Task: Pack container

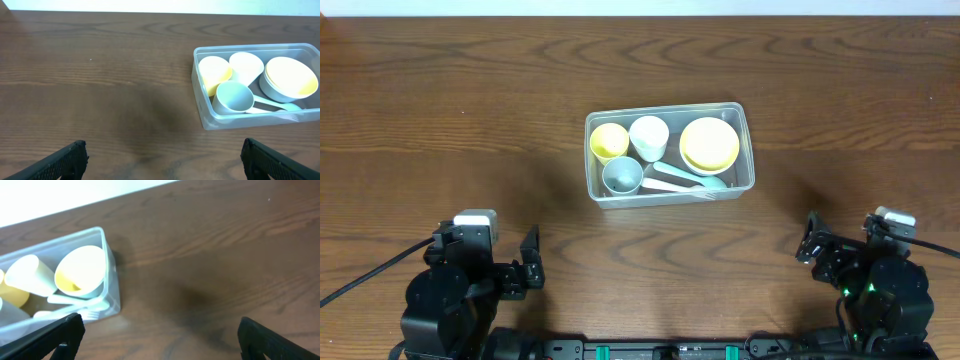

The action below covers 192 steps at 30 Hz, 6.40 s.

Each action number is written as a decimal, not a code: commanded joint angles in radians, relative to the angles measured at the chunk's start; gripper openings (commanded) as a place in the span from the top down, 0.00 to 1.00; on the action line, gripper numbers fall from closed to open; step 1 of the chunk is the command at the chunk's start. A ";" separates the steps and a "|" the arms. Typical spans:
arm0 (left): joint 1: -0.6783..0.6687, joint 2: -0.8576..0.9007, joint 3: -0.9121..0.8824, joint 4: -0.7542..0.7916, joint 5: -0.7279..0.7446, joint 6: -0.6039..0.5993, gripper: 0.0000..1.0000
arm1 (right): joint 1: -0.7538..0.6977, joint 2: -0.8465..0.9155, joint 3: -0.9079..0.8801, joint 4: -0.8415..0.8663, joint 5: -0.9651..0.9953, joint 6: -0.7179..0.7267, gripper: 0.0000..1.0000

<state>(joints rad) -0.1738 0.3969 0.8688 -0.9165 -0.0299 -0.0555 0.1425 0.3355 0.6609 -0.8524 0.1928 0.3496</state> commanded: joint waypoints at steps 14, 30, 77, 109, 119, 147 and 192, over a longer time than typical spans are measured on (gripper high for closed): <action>0.003 0.000 -0.009 -0.021 -0.005 -0.010 0.02 | 0.008 -0.003 -0.008 -0.218 -0.010 0.016 0.01; 0.003 0.000 -0.009 -0.021 -0.005 -0.010 0.02 | 0.008 -0.250 -0.008 -0.271 -0.021 0.017 0.01; 0.003 0.000 -0.009 -0.021 -0.005 -0.010 0.02 | 0.009 -0.331 -0.655 0.794 0.001 -0.179 0.01; 0.003 0.000 -0.009 -0.021 -0.005 -0.010 0.02 | 0.009 -0.331 -0.655 0.796 -0.006 -0.179 0.01; 0.003 0.000 -0.009 -0.021 -0.005 -0.010 0.02 | 0.009 -0.330 -0.655 0.796 -0.006 -0.179 0.01; 0.238 -0.396 -0.740 0.816 0.064 0.025 0.02 | 0.009 -0.330 -0.655 0.796 -0.006 -0.179 0.01; 0.238 -0.393 -0.865 0.847 0.071 0.009 0.02 | 0.009 -0.330 -0.655 0.796 -0.006 -0.179 0.01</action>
<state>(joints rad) 0.0582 0.0105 0.0166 -0.0250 0.0460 -0.0334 0.1429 0.0109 0.0071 -0.0517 0.1905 0.1783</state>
